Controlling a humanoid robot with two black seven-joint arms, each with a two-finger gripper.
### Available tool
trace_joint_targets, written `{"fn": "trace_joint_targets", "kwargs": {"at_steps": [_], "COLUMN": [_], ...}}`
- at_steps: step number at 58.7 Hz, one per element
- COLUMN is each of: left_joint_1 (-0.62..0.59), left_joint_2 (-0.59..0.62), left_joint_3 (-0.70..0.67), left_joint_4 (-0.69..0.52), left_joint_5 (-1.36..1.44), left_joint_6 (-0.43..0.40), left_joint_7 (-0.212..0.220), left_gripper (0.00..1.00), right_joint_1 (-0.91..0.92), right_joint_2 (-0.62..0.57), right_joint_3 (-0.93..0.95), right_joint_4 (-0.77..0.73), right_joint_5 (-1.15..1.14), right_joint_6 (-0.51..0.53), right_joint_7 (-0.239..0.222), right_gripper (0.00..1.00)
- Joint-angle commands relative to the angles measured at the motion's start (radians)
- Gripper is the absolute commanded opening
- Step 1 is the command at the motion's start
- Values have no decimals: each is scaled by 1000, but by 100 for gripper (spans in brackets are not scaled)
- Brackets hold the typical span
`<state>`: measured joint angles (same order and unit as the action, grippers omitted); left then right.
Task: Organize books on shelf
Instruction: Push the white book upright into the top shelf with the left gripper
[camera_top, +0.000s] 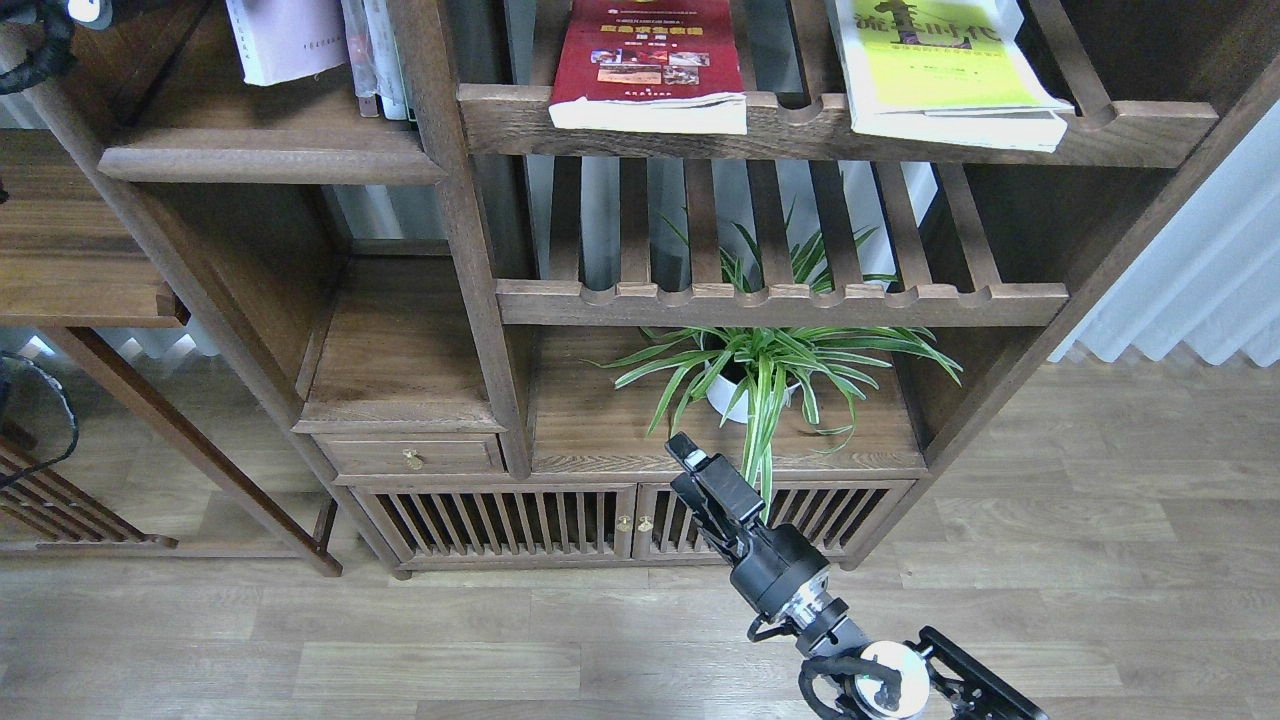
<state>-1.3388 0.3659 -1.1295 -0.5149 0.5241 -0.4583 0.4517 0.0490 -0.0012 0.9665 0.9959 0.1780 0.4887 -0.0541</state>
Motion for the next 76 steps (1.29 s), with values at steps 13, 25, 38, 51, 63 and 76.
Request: {"fn": "trace_joint_targets", "kwargs": {"at_steps": [13, 25, 38, 51, 63, 76], "left_joint_1": [-22, -43, -46, -51, -62, -62], "left_joint_2": [-47, -59, -70, -74, -67, -74], "left_joint_3": [16, 25, 33, 56, 126, 161], "left_joint_4": [72, 125, 150, 150, 144, 133], "left_joint_5": [4, 4, 4, 5, 34, 42], "left_joint_6": [3, 4, 7, 23, 7, -11], "left_joint_7": [-25, -41, -62, -87, -103, -120], "left_gripper": [4, 4, 4, 4, 4, 4], "right_joint_1": [-5, -28, -43, -52, -58, -60], "right_joint_2": [-5, -14, -19, -19, -20, -20], "right_joint_3": [1, 1, 1, 3, 5, 17], "right_joint_4": [9, 24, 30, 30, 33, 44], "right_joint_5": [0, 0, 2, 2, 2, 3], "right_joint_6": [0, 0, 0, 0, 0, 0], "right_joint_7": [2, 7, 10, 11, 17, 25], "right_gripper": [98, 98, 98, 98, 98, 98]}}
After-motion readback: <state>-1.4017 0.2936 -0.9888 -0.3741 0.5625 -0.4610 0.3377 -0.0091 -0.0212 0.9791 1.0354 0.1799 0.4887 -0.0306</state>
